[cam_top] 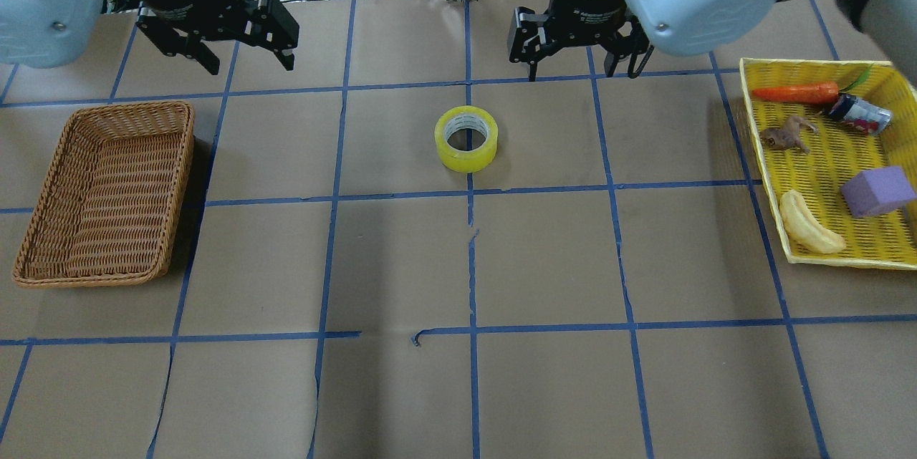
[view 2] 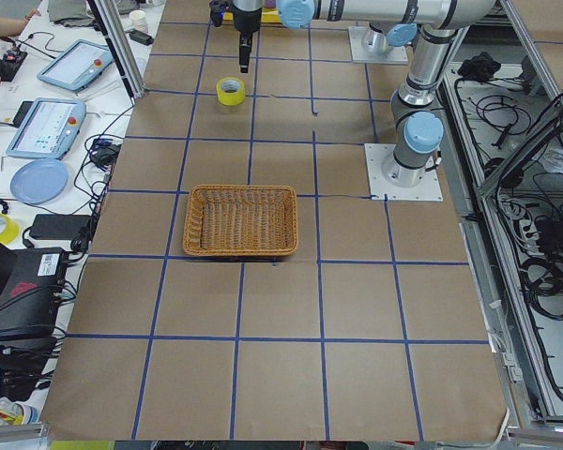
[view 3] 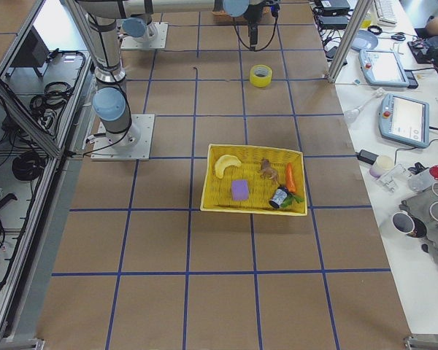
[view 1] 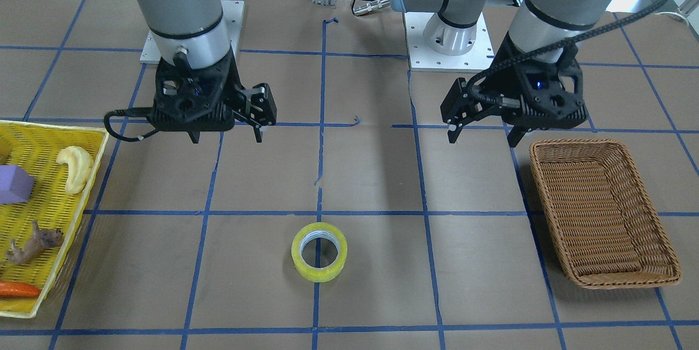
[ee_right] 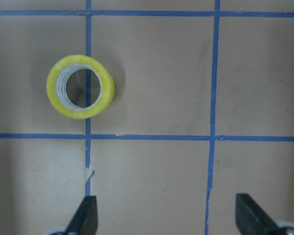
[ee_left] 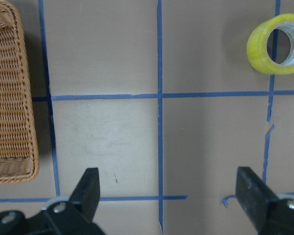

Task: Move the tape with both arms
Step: 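Reach the left gripper to the tape roll at the table center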

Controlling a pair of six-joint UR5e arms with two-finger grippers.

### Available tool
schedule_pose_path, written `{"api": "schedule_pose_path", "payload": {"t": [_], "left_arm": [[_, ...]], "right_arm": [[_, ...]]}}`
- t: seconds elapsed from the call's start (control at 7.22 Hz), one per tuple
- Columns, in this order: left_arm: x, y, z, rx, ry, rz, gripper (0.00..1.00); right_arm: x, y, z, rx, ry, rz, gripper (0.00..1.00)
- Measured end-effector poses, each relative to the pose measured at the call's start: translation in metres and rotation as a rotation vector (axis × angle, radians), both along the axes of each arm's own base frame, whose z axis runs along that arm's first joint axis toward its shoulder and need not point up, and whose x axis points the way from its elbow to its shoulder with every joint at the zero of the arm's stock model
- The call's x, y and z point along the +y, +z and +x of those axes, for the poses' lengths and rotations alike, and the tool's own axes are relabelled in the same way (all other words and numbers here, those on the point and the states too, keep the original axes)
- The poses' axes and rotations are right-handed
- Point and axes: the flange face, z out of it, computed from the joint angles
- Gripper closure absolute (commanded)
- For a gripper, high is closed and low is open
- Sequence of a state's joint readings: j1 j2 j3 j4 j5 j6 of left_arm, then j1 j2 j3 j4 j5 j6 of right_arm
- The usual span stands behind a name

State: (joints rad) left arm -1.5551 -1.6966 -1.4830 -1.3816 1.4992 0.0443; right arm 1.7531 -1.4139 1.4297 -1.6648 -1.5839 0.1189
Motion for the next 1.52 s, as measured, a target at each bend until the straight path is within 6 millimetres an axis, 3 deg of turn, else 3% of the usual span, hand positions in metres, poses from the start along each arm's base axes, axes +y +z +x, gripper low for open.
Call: {"api": "schedule_pose_path", "payload": {"t": [0.28, 0.69, 0.97, 1.11, 1.25, 1.52], "left_arm": [[-0.043, -0.056, -0.028, 0.028, -0.061, -0.026, 0.00], [-0.094, -0.147, -0.086, 0.054, 0.014, -0.032, 0.00], [-0.109, -0.202, -0.140, 0.016, 0.058, -0.026, 0.00], [-0.104, -0.223, -0.164, -0.004, 0.078, -0.008, 0.00], [-0.099, -0.242, -0.177, -0.017, 0.113, 0.015, 0.08], [-0.089, -0.270, -0.184, -0.017, 0.147, 0.042, 0.40]], "right_arm": [[0.019, 0.024, -0.027, 0.019, 0.048, 0.022, 0.00], [0.019, 0.030, -0.045, 0.021, 0.053, 0.020, 0.00], [0.016, 0.027, -0.047, 0.019, 0.051, 0.024, 0.00], [0.015, 0.027, -0.047, 0.018, 0.050, 0.023, 0.00], [0.015, 0.027, -0.046, 0.013, 0.049, 0.022, 0.00], [0.017, 0.029, -0.045, 0.005, 0.049, 0.019, 0.00]]}}
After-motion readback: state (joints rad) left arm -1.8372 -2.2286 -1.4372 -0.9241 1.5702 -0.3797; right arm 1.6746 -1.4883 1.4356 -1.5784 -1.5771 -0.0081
